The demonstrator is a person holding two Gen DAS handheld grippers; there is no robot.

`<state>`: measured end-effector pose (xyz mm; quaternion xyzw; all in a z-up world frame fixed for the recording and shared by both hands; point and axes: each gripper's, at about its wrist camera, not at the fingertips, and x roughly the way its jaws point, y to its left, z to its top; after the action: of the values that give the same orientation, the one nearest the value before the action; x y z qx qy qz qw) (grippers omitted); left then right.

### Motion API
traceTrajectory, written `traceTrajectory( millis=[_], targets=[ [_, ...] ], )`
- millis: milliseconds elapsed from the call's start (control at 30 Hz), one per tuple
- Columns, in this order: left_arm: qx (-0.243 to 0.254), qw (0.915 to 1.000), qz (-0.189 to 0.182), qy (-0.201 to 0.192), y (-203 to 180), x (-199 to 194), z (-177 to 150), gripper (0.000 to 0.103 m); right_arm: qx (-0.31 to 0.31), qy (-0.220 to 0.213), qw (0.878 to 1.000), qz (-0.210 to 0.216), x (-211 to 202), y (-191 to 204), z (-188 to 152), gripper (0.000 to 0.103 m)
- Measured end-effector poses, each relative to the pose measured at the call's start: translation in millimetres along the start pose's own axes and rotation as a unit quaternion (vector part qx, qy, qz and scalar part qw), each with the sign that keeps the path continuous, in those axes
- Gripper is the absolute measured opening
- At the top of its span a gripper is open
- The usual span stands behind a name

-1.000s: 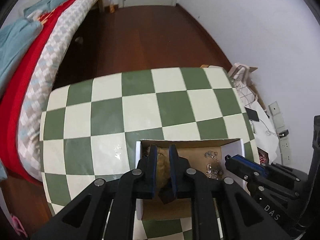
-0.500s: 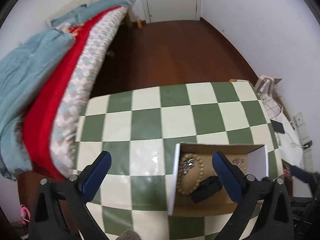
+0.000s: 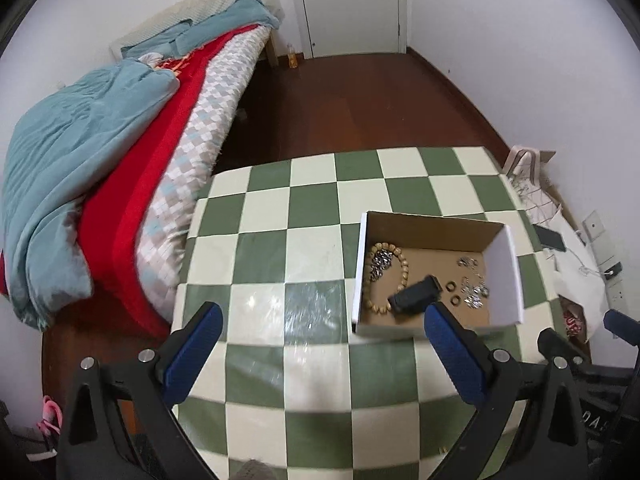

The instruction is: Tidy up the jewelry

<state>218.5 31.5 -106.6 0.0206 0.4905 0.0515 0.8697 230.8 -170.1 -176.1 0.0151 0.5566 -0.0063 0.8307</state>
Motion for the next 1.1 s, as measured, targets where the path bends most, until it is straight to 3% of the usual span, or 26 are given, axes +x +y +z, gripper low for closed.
traceTrajectory(
  millis=[700,1100],
  targets=[
    [-0.016,0.994,-0.051,-0.095,20,-189,-43,0.103,-0.002,-0.148,0.989,-0.02,-219,-11,-79,0.103],
    [-0.012,0.9912,-0.057,-0.119,23,-241,-40,0.103,0.002,-0.168,0.986,-0.008,-289,-17,-92,0.103]
  ],
)
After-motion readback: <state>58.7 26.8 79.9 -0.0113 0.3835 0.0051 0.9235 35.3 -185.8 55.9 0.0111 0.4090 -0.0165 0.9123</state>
